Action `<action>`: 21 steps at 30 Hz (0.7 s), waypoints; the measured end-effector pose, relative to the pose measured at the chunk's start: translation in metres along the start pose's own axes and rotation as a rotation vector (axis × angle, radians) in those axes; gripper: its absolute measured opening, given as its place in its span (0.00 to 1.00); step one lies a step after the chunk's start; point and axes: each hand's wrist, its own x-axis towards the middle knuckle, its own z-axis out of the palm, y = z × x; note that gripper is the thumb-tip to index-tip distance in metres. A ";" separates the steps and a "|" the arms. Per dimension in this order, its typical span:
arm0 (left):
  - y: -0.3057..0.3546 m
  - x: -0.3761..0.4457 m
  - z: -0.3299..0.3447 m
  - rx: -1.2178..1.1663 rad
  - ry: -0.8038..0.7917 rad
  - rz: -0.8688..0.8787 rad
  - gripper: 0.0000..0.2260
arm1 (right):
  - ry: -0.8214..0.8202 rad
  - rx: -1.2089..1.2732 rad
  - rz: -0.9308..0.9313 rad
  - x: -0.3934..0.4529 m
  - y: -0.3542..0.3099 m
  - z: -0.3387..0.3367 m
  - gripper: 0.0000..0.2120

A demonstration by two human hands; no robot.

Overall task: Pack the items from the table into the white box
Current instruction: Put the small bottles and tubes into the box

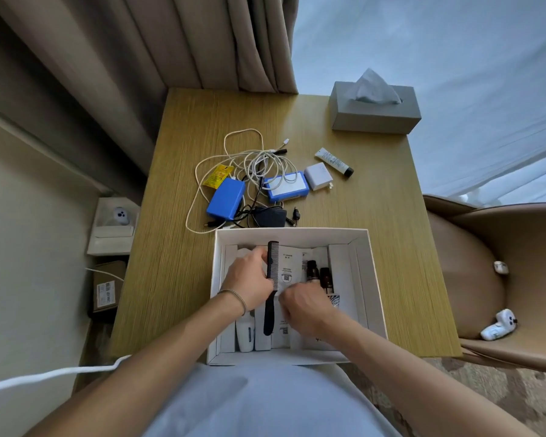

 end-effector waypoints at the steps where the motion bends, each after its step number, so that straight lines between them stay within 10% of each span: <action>1: 0.000 0.000 0.001 -0.017 -0.003 -0.006 0.21 | 0.015 0.053 0.001 -0.001 0.001 0.001 0.09; 8: 0.000 0.000 0.019 -0.056 -0.049 0.011 0.36 | 0.225 0.515 0.195 -0.012 0.032 -0.020 0.14; 21: -0.002 -0.006 0.053 0.335 -0.017 0.133 0.23 | 0.331 0.646 0.272 -0.034 0.048 -0.031 0.10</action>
